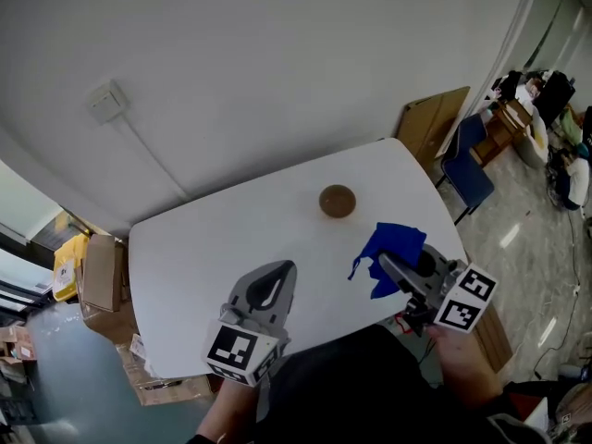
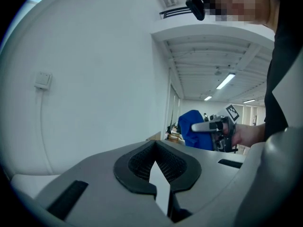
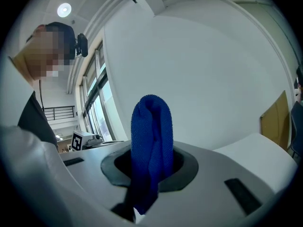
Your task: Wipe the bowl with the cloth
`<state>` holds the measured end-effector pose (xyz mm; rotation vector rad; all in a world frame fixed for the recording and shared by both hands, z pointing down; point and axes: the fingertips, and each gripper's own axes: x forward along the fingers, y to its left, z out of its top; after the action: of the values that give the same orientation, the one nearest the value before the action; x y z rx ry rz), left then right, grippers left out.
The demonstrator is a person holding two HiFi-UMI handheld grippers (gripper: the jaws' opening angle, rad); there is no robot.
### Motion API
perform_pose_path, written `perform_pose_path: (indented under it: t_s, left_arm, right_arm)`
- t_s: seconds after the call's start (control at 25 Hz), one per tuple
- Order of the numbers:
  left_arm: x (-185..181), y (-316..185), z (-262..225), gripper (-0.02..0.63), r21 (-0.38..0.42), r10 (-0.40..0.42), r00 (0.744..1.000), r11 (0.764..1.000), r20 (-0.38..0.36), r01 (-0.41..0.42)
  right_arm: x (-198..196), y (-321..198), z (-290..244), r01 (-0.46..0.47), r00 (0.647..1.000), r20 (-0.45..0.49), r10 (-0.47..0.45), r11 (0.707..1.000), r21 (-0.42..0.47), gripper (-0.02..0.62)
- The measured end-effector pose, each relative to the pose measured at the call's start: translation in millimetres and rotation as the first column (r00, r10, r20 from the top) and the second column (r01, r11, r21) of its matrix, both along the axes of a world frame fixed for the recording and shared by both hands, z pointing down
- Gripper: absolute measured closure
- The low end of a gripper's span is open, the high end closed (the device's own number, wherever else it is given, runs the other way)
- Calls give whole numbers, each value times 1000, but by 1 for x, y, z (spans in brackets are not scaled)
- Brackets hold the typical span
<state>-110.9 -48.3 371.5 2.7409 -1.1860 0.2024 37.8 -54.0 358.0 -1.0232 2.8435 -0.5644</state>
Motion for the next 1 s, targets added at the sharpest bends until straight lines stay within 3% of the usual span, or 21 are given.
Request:
perform_pose_path:
  t_s: [0.4,0.88,1.0]
  left_arm:
    - [23,-62,19,594,-67,51,998,997,34,-48]
    - [55,-129,72,594,-188,22,998,982,54,-12]
    - [60,-148,94,592,-229,-20,999,973,29,26]
  right_arm:
    - [14,-61,14,-6,1000,21,8,998,-55,525]
    - [25,-131,95,26,999,39,-17,973,-229,525]
    - [26,-140,113,33,999,40,-23,966,-258,525]
